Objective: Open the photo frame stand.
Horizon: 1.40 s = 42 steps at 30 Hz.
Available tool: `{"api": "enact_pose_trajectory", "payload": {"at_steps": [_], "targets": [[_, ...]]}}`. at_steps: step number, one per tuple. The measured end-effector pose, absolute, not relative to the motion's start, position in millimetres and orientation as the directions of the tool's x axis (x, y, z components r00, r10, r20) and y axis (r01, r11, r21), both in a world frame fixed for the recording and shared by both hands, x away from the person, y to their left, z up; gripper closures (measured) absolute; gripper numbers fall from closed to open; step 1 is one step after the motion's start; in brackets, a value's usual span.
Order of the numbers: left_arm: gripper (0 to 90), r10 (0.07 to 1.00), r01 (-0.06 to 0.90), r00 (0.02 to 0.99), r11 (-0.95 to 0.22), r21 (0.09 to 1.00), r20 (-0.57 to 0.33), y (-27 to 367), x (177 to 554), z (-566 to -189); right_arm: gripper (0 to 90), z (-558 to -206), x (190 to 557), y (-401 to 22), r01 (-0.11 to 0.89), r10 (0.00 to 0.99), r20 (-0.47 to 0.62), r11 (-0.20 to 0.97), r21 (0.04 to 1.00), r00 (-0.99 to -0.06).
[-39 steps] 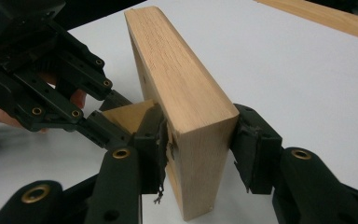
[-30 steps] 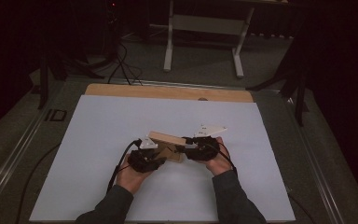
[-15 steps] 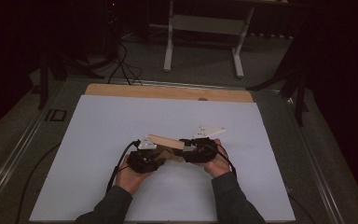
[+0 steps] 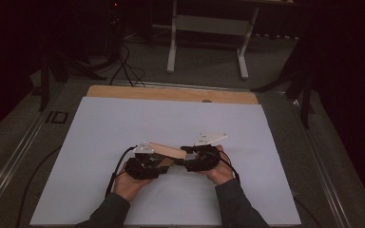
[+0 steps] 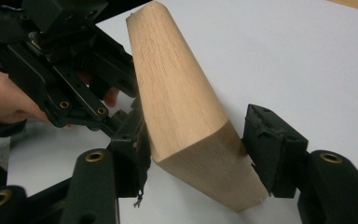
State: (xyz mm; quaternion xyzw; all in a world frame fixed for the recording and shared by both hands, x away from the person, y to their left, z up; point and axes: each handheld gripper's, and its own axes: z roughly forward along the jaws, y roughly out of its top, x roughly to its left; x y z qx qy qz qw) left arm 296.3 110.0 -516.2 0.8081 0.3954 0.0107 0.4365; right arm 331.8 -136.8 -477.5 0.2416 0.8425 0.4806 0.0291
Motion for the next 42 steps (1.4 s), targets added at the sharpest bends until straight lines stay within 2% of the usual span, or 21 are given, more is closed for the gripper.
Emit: {"api": "enact_pose_trajectory", "payload": {"at_steps": [9, 22, 42], "targets": [[59.2, 0.644, 0.641, 0.682, -0.299, 0.706, -0.347, 122.3, 288.2, -520.8, 39.1, -476.6, 324.4, -134.9, 0.372, 0.422, 0.179, 0.436, 0.819, -0.889], [59.2, 0.664, 0.573, 0.709, -0.344, 0.744, -0.239, 126.3, 278.9, -521.4, 35.8, -475.2, 319.3, -135.7, 0.375, 0.433, 0.169, 0.450, 0.811, -0.886], [58.5, 0.690, 0.548, 0.689, -0.300, 0.781, -0.219, 139.7, 269.3, -512.3, 32.3, -469.5, 314.2, -138.6, 0.360, 0.438, 0.156, 0.435, 0.825, -0.886]]}}
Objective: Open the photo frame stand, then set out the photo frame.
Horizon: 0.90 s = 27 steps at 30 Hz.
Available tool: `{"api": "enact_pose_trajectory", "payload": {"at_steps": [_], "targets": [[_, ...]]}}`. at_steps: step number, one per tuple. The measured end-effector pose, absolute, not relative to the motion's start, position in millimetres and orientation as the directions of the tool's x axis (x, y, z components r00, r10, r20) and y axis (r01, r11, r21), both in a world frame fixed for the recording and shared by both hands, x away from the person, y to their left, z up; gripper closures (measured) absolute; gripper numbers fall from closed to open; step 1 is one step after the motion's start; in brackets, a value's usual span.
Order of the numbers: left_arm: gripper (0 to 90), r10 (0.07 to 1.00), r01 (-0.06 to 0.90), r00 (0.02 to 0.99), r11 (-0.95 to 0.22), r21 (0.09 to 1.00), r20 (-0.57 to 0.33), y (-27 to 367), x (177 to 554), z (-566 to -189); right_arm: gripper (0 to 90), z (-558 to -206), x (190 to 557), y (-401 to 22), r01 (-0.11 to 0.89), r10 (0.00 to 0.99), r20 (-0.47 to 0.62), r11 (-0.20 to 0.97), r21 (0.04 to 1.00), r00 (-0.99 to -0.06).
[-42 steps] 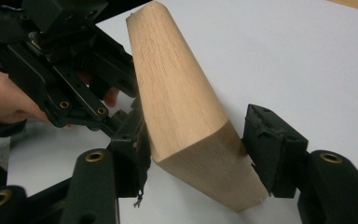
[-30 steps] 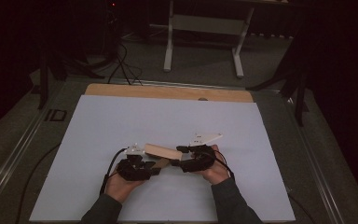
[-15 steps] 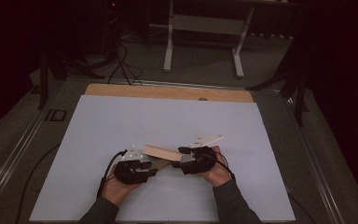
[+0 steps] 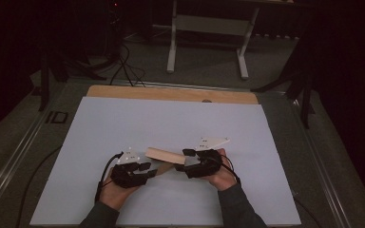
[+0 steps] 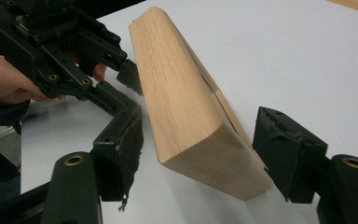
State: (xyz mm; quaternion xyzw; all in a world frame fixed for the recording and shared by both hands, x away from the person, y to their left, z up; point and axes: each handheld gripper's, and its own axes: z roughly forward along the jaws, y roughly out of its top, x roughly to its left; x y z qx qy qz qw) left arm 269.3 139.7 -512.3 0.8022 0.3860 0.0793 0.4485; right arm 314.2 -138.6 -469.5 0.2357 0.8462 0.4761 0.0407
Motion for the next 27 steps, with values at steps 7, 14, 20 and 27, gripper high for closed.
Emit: {"api": "enact_pose_trajectory", "payload": {"at_steps": [7, 14, 20, 27], "targets": [[58.5, 0.696, 0.527, 0.693, -0.312, 0.790, -0.188, 140.0, 267.2, -508.0, 30.6, -463.8, 313.5, -141.9, 0.351, 0.441, 0.150, 0.421, 0.836, -0.885], [58.5, 0.701, 0.518, 0.689, -0.302, 0.800, -0.182, 142.9, 265.9, -504.7, 30.4, -459.0, 312.6, -143.8, 0.341, 0.434, 0.149, 0.408, 0.847, -0.889], [58.6, 0.702, 0.510, 0.691, -0.303, 0.805, -0.173, 142.8, 265.0, -502.3, 30.5, -454.7, 310.6, -145.0, 0.333, 0.428, 0.147, 0.399, 0.854, -0.892], [58.7, 0.700, 0.499, 0.696, -0.307, 0.810, -0.164, 143.3, 264.1, -500.6, 31.5, -446.0, 311.2, -153.5, 0.325, 0.439, 0.151, 0.355, 0.877, -0.886]]}}
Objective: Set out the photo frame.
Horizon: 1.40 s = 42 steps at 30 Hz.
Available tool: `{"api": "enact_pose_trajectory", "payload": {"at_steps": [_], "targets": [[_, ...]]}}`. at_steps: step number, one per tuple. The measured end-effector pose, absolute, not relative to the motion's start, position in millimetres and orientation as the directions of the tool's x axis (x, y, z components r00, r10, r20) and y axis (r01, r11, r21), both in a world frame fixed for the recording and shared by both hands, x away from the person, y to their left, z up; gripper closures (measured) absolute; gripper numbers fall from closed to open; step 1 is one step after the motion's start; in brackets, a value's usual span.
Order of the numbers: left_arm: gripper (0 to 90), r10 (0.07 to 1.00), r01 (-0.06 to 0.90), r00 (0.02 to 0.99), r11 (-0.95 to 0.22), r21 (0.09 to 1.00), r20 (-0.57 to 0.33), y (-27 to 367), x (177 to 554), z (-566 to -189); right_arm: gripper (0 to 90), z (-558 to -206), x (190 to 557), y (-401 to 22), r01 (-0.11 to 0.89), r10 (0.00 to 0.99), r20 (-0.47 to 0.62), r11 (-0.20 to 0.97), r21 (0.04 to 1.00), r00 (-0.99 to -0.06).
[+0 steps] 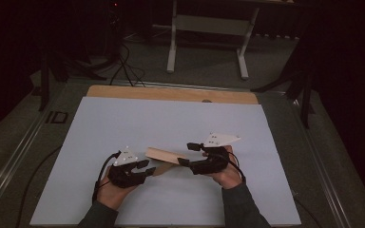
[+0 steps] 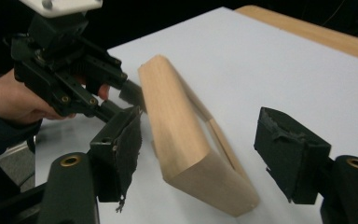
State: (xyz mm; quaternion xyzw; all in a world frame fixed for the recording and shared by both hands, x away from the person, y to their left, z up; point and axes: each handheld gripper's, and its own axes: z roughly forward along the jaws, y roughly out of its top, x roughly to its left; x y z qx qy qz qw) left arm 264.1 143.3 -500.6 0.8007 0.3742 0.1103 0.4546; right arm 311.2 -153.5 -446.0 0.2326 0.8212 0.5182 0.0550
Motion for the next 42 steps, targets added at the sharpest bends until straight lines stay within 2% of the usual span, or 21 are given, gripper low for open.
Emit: {"api": "enact_pose_trajectory", "payload": {"at_steps": [3, 13, 19, 20, 23, 27, 33, 42], "targets": [[58.8, 0.700, 0.496, 0.696, -0.306, 0.813, -0.161, 143.9, 262.9, -500.0, 33.4, -444.5, 311.9, -156.5, 0.323, 0.439, 0.155, 0.342, 0.882, -0.885], [60.2, 0.705, 0.481, 0.691, -0.289, 0.828, -0.156, 147.3, 261.5, -494.7, 53.9, -441.8, 315.7, -172.1, 0.341, 0.537, 0.147, 0.282, 0.897, -0.830], [67.5, 0.711, 0.452, 0.691, -0.284, 0.846, -0.130, 151.8, 259.2, -488.3, 66.8, -449.2, 318.5, -174.0, 0.355, 0.583, 0.135, 0.282, 0.891, -0.801], [68.2, 0.711, 0.452, 0.691, -0.284, 0.846, -0.130, 151.8, 259.2, -488.3, 66.8, -449.2, 318.5, -174.0, 0.355, 0.583, 0.135, 0.282, 0.891, -0.801], [71.5, 0.717, 0.447, 0.687, -0.287, 0.847, -0.120, 150.5, 258.5, -487.0, 79.6, -458.6, 320.5, -173.4, 0.367, 0.622, 0.125, 0.278, 0.888, -0.773], [76.8, 0.715, 0.437, 0.692, -0.308, 0.845, -0.097, 144.4, 258.2, -486.7, 89.4, -471.1, 322.1, -167.4, 0.389, 0.647, 0.120, 0.290, 0.875, -0.753], [89.2, 0.721, 0.442, 0.687, -0.316, 0.840, -0.090, 137.7, 260.7, -487.6, 89.8, -481.3, 322.6, -159.2, 0.403, 0.649, 0.120, 0.307, 0.862, -0.751], [89.7, 0.734, 0.452, 0.675, -0.330, 0.829, -0.076, 131.6, 266.5, -488.2, 89.8, -486.6, 321.3, -150.8, 0.406, 0.636, 0.125, 0.318, 0.856, -0.761]]}}
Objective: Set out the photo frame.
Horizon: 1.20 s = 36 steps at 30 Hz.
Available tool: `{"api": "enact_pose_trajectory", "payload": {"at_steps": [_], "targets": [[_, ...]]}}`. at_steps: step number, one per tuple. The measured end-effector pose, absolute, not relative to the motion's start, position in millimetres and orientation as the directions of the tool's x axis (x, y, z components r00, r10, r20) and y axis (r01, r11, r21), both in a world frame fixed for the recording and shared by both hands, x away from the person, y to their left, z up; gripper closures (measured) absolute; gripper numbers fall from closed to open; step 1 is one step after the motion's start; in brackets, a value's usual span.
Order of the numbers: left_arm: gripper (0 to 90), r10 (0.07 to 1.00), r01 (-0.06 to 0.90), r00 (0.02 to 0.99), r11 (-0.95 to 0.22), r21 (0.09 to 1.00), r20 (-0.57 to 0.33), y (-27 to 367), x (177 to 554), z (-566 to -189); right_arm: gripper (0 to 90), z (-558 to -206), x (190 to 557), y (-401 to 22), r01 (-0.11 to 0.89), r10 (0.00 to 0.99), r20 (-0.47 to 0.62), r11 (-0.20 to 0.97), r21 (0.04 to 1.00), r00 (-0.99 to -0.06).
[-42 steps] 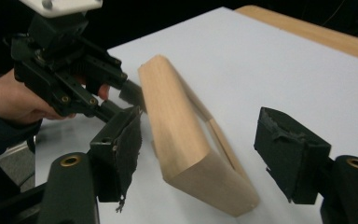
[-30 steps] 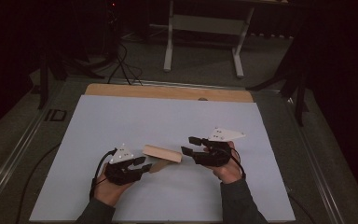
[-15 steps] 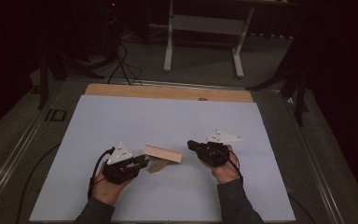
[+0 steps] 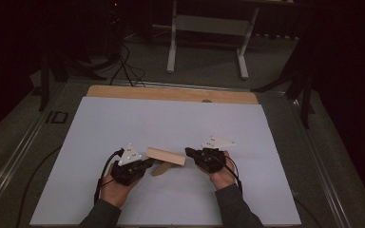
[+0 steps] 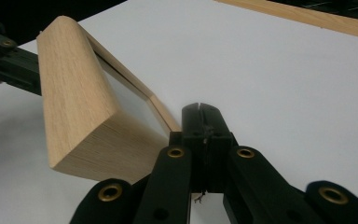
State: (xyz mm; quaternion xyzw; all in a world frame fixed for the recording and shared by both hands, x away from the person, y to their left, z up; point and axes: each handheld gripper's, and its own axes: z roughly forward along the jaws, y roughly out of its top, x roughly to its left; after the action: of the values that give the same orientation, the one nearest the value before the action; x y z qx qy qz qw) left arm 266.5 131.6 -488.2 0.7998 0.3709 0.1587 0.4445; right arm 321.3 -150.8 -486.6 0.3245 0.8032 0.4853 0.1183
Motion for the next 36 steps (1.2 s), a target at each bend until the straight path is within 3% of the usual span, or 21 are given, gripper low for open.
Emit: {"api": "enact_pose_trajectory", "payload": {"at_steps": [36], "targets": [[89.7, 0.733, 0.467, 0.675, -0.335, 0.818, -0.085, 119.5, 271.8, -488.8, 89.8, -487.5, 313.3, -146.7, 0.399, 0.603, 0.122, 0.349, 0.848, -0.788]]}}
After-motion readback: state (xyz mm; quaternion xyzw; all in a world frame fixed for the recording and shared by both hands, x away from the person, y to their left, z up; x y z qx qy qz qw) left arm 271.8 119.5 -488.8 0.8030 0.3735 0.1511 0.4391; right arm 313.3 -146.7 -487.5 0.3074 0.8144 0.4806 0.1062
